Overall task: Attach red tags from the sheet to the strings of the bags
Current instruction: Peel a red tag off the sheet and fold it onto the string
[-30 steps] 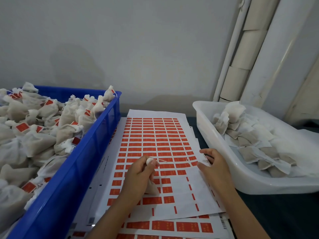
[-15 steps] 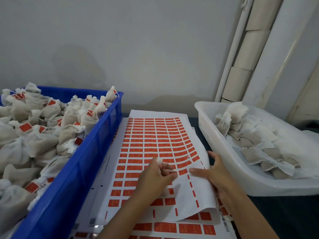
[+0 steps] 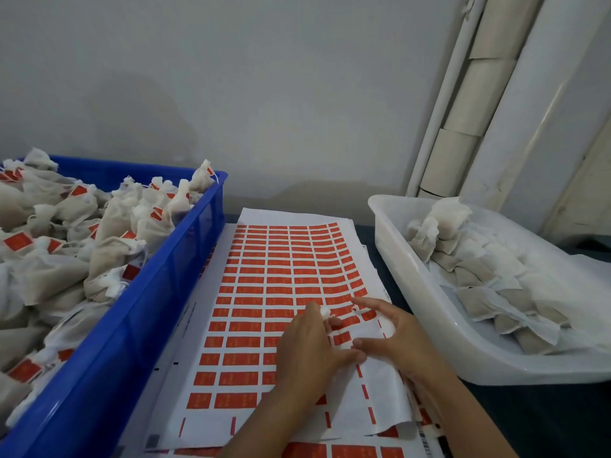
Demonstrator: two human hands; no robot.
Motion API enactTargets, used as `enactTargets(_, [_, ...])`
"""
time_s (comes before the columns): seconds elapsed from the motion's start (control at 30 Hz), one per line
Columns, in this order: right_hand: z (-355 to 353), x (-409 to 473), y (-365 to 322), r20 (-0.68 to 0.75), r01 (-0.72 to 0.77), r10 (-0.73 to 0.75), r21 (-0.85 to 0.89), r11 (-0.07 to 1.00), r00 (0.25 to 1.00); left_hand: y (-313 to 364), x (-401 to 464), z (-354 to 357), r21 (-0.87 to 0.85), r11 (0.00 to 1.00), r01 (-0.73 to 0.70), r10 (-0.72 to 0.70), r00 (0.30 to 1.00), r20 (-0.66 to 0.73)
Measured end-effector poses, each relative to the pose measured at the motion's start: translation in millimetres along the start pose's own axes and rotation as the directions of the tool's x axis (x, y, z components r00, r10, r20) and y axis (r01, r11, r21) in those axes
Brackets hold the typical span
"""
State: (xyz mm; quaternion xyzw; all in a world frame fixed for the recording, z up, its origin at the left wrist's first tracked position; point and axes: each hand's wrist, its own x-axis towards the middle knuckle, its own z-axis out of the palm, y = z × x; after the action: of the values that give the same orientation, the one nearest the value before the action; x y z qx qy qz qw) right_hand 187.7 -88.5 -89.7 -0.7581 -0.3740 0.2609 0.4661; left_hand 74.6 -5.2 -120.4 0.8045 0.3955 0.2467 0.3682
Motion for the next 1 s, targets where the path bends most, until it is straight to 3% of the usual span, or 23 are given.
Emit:
enactTargets(0.63, [12.8,-5.8,-1.9,-0.028,0.026,-0.025,0.007,1.000,0.999,1.1,-2.2,4.8,0.008,1.000,-0.023,0.023,0.998,-0.065])
enactTargets(1.0, [11.1,-4.7,0.6,-0.044,0.003,-0.005,-0.056,0.998,0.999,-4.7,2.1,6.0,-0.086,0.995,0.047,-0.054,0.995,-0.079])
